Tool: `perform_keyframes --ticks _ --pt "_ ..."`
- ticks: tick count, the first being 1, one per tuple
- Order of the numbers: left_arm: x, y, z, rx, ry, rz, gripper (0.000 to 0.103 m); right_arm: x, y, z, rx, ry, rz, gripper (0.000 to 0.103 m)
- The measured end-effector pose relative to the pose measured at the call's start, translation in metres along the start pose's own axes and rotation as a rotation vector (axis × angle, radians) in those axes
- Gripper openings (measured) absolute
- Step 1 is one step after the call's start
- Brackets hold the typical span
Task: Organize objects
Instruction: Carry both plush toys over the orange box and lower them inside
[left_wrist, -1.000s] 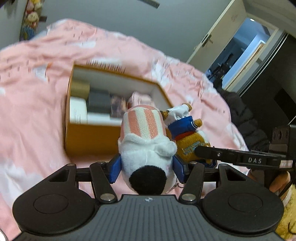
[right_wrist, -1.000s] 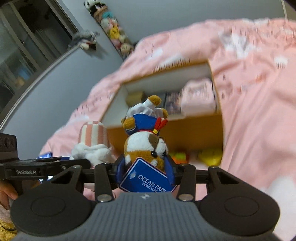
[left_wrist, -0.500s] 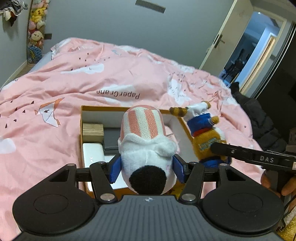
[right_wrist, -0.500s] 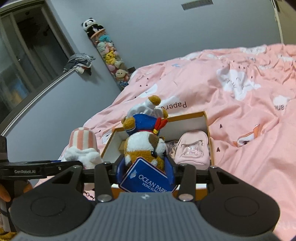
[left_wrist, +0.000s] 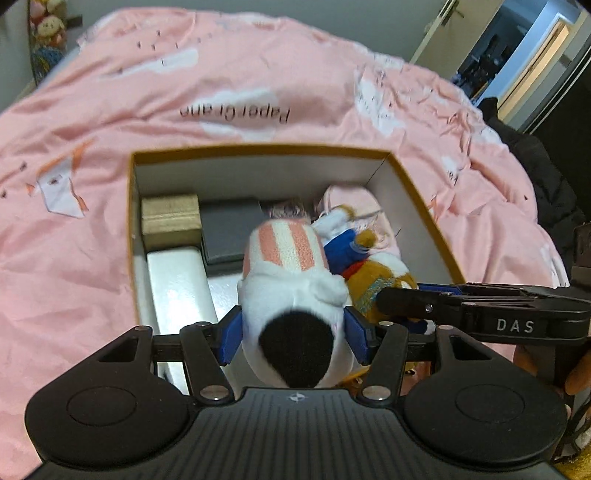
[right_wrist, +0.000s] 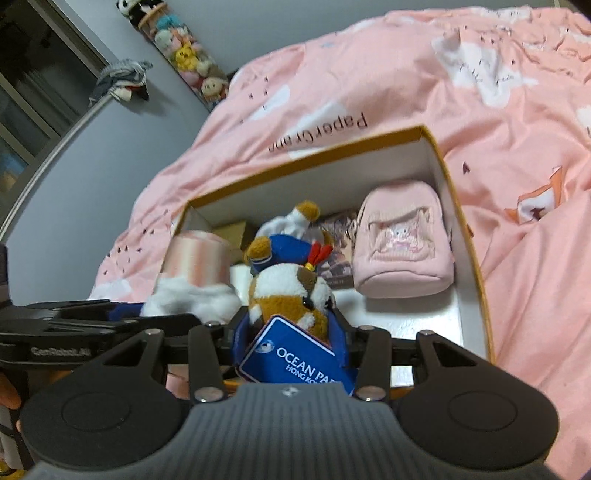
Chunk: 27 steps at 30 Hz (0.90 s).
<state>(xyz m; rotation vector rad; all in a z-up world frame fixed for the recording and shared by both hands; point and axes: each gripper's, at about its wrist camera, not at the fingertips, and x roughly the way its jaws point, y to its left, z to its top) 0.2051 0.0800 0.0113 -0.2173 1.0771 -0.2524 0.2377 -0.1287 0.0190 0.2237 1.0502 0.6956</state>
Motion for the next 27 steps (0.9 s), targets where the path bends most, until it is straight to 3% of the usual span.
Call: perform_keyframes --ticks 13,21,27 --pt "0.046 0.023 0.004 -0.1 0.088 -0.002 0.065 0.046 -0.008 0.002 0.02 0.09 -0.085 0.046" --pt "0.065 0.021 -0.002 -0.069 0.123 0.029 0.065 0.066 -0.017 -0.001 0.028 0.195 -0.095 0.046" --pt "0.062 0.022 -0.006 -0.041 0.094 0.024 0.067 0.067 -0.016 -0.003 0.01 0.205 -0.09 0.048"
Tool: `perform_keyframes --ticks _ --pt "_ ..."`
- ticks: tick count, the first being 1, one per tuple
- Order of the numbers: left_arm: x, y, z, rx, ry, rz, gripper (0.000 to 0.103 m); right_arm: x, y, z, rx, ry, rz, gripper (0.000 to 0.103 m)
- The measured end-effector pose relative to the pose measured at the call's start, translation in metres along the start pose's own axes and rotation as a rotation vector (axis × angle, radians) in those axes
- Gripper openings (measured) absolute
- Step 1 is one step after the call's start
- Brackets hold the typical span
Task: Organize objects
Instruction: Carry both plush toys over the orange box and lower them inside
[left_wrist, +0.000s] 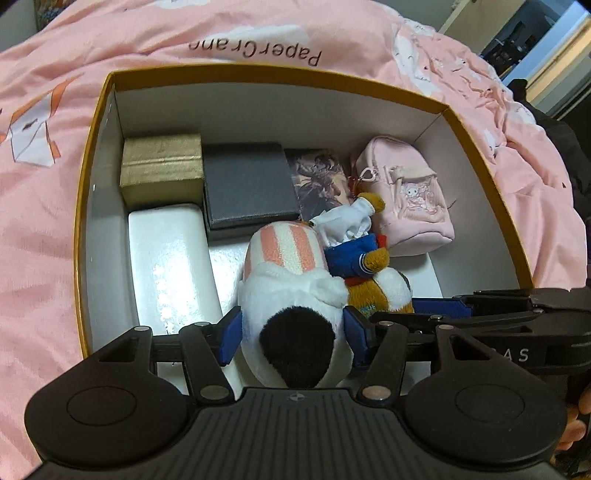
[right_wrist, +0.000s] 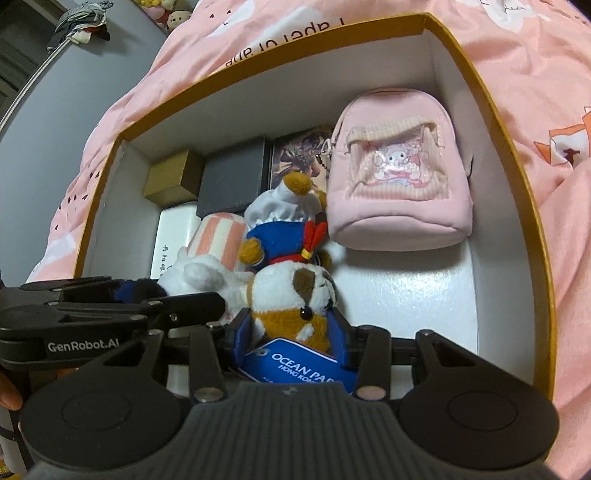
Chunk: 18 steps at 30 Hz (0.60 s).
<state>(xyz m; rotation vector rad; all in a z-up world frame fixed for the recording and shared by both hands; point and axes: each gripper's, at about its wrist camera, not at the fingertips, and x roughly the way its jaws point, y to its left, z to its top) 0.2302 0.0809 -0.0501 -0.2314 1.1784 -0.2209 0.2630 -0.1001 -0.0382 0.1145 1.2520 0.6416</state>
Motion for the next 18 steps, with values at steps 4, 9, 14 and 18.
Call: perform_keyframes --ticks 4,9,14,18 --pt "-0.009 -0.006 -0.005 0.051 -0.036 0.015 0.068 -0.006 0.001 -0.001 -0.019 -0.015 0.005 0.05" --pt "-0.034 -0.007 -0.014 0.04 -0.14 0.022 0.068 -0.022 0.005 -0.002 -0.055 -0.069 0.031 0.05" --pt "-0.046 -0.004 -0.019 -0.009 -0.193 0.047 0.046 -0.026 0.003 0.0 -0.043 -0.097 0.03 0.03" --pt "-0.037 0.001 -0.02 -0.048 -0.171 0.051 0.032 -0.018 -0.003 0.0 0.002 -0.083 0.043 0.022"
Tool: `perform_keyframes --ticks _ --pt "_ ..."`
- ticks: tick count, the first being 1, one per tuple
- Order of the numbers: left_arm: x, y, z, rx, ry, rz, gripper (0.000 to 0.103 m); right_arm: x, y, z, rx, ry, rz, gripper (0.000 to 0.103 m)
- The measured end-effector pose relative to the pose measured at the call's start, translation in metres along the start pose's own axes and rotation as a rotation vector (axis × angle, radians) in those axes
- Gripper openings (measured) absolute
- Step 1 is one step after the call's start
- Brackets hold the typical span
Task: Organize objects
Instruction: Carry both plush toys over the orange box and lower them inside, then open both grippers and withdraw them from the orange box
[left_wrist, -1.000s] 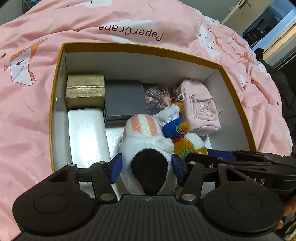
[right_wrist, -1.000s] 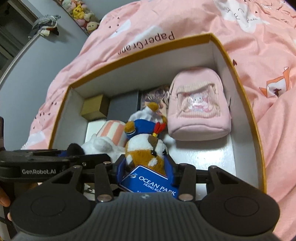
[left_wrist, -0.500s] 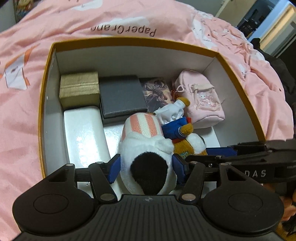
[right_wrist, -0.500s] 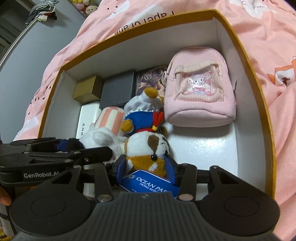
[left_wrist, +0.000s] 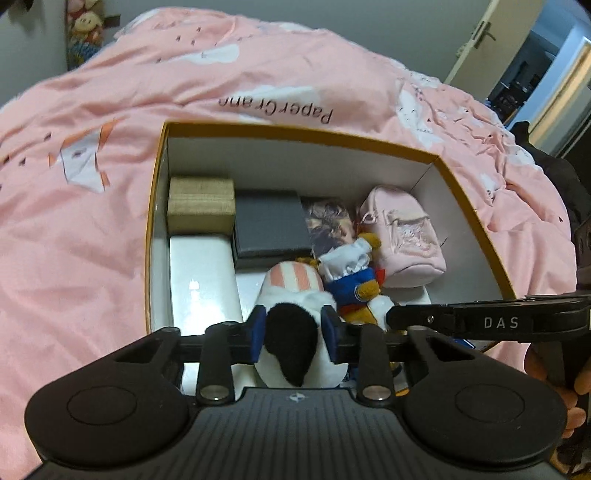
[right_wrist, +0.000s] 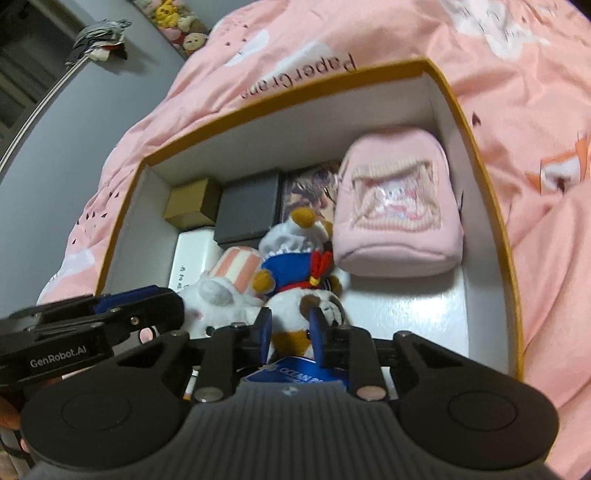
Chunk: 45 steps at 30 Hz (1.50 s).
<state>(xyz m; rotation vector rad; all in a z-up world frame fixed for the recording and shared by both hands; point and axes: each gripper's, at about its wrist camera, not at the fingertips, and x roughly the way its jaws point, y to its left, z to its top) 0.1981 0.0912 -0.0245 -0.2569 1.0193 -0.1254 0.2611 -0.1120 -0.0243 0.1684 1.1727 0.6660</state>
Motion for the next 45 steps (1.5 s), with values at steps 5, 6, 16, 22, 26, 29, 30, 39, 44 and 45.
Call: perform_keyframes --ticks 5,6,16,22,26,29,30,39,44,45 --pt "0.007 -0.002 -0.006 0.001 0.001 0.021 0.032 0.009 0.004 -0.001 0.01 0.013 0.024 0.015" --pt "0.007 -0.002 -0.007 0.002 0.002 0.022 0.032 0.01 0.006 -0.001 0.003 0.013 0.021 0.015" --pt "-0.011 -0.013 -0.012 0.04 -0.084 0.058 0.032 -0.015 0.027 -0.013 -0.167 -0.107 -0.045 0.02" --pt "-0.054 -0.038 -0.03 0.102 -0.247 0.018 0.032 -0.066 0.038 -0.029 -0.23 -0.238 -0.069 0.031" --pt "-0.075 -0.058 -0.046 0.14 -0.317 0.01 0.032 -0.102 0.048 -0.05 -0.32 -0.323 -0.138 0.043" --pt "-0.081 -0.071 -0.057 0.166 -0.326 -0.019 0.032 -0.125 0.045 -0.07 -0.354 -0.361 -0.161 0.048" --pt "-0.082 -0.075 -0.061 0.18 -0.322 -0.035 0.032 -0.13 0.042 -0.077 -0.356 -0.367 -0.163 0.05" --pt "-0.061 -0.107 -0.1 0.295 -0.229 -0.065 0.032 -0.134 -0.007 -0.128 -0.298 -0.326 -0.23 0.061" --pt "-0.034 -0.11 -0.113 0.294 -0.161 -0.019 0.032 -0.109 -0.034 -0.141 -0.262 -0.336 -0.315 0.061" --pt "-0.029 -0.108 -0.113 0.288 -0.145 -0.004 0.032 -0.105 -0.037 -0.143 -0.264 -0.341 -0.325 0.061"
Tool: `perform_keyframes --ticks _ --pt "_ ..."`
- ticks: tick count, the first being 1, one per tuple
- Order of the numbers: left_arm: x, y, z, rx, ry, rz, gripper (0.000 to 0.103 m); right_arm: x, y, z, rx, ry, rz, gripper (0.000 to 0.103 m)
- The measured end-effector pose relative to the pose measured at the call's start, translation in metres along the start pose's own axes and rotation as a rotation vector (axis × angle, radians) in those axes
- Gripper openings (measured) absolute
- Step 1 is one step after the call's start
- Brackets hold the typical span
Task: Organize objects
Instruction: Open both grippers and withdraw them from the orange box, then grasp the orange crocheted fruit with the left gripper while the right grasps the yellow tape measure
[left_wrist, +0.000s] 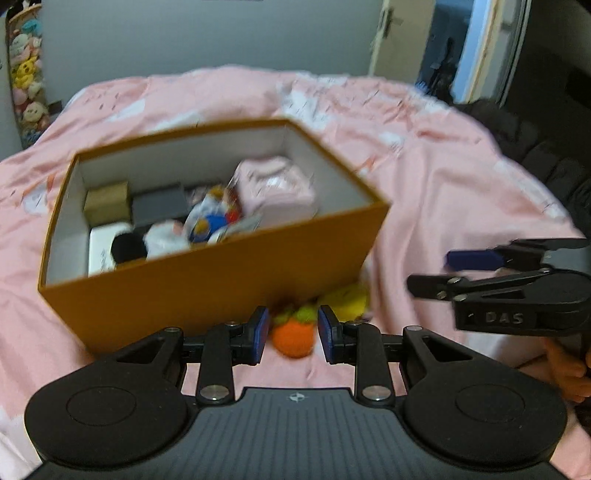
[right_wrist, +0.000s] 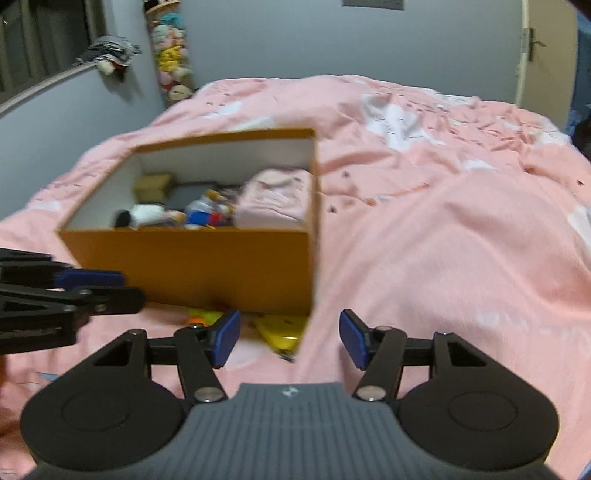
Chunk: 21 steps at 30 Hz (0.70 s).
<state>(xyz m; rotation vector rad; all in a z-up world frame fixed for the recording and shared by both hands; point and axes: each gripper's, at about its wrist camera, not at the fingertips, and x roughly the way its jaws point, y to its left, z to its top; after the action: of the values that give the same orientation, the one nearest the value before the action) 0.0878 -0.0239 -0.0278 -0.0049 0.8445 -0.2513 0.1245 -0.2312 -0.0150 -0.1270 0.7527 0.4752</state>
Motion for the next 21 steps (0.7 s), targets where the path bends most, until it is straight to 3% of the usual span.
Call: perform_keyframes --ticks 6,10,21 --pt "0.017 0.015 -0.009 -0.087 0.02 -0.014 0.034 0.013 -0.008 -0.014 0.032 -0.011 0.059 0.06" --pt "0.02 0.019 -0.014 -0.112 0.017 -0.054 0.051 0.018 -0.006 -0.018 0.028 -0.015 0.072 0.056" --pt "0.053 0.012 -0.014 -0.096 0.065 -0.067 0.055 0.036 -0.001 -0.019 0.019 0.037 0.099 0.042"
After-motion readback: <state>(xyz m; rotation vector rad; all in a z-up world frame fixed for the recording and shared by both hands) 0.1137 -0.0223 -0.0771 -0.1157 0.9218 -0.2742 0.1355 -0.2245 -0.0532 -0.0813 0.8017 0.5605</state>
